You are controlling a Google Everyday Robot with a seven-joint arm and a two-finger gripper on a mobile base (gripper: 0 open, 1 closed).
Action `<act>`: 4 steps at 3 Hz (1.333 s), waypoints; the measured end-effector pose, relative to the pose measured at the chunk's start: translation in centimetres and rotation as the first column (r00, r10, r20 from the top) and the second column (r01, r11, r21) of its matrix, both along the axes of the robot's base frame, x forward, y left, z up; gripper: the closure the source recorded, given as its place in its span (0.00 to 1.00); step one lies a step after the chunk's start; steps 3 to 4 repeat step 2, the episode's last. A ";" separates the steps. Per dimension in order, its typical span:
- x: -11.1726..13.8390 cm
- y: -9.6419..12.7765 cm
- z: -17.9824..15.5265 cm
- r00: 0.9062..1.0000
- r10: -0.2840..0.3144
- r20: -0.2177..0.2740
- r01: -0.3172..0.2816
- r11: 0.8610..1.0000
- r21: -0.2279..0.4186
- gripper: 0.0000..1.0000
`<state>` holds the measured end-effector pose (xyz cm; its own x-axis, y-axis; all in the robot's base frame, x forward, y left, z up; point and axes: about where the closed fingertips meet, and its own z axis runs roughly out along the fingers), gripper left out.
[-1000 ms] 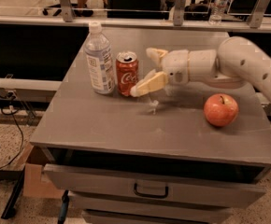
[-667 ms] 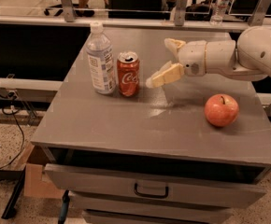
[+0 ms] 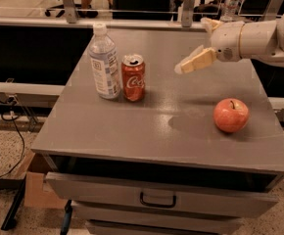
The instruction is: Move coke can near blue plastic bottle
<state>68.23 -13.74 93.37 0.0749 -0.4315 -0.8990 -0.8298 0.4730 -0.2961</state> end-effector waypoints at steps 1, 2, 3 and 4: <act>1.0 -2.0 1.2 0.998 -0.054 0.040 0.055 0.998 -0.032 0.00; 1.0 -2.0 1.2 0.998 -0.054 0.040 0.055 0.998 -0.032 0.00; 1.0 -2.0 1.2 0.998 -0.054 0.040 0.055 0.998 -0.032 0.00; 1.0 -2.0 1.2 0.998 -0.054 0.040 0.055 0.998 -0.032 0.00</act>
Offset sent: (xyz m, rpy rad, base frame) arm 0.0084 -0.0167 0.0098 -0.0277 -0.0324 -0.0456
